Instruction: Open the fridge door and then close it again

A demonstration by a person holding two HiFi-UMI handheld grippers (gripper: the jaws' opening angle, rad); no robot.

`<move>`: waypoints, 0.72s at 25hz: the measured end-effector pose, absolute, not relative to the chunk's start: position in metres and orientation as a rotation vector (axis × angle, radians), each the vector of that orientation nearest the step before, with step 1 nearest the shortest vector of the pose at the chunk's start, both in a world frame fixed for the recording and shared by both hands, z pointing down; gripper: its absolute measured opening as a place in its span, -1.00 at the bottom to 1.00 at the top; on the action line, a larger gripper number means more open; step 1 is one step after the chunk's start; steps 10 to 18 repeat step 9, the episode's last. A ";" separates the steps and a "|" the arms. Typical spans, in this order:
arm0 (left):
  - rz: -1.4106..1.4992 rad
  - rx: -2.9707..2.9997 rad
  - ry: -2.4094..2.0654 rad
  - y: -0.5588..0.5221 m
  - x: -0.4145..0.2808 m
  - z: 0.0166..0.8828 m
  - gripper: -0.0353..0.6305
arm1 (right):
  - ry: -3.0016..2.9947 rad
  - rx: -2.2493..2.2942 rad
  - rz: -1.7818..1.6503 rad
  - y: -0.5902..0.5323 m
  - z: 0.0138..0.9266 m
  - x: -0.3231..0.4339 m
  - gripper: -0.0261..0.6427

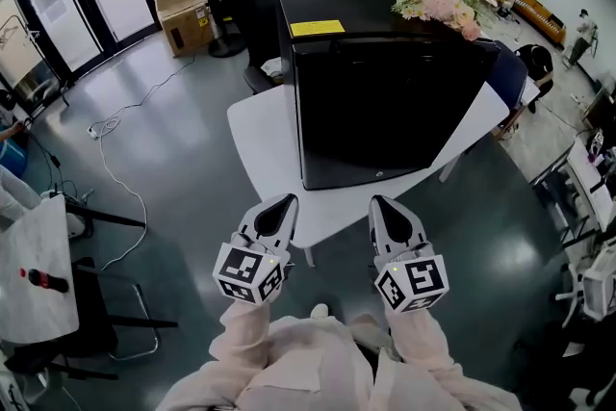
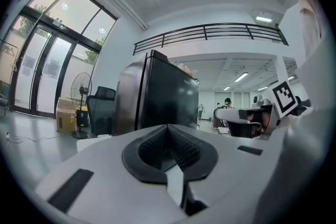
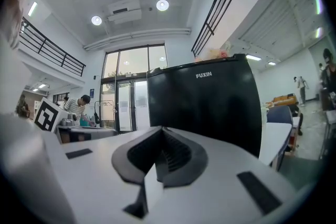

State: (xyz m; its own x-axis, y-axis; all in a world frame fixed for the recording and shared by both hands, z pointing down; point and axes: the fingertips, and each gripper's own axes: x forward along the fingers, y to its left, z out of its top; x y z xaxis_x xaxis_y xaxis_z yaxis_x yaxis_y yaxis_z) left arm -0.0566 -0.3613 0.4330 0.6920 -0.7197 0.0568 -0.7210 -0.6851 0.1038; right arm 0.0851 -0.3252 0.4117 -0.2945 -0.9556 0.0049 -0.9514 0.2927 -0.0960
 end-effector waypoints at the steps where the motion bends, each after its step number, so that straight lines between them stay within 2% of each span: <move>1: 0.018 2.777 -1.190 -0.362 -0.057 0.434 -0.86 | 2.487 -1.834 -0.122 -0.325 0.412 0.084 -0.89; 18: 0.020 2.763 -1.203 -0.364 -0.056 0.438 -0.86 | 2.500 -1.844 -0.115 -0.326 0.414 0.086 -0.89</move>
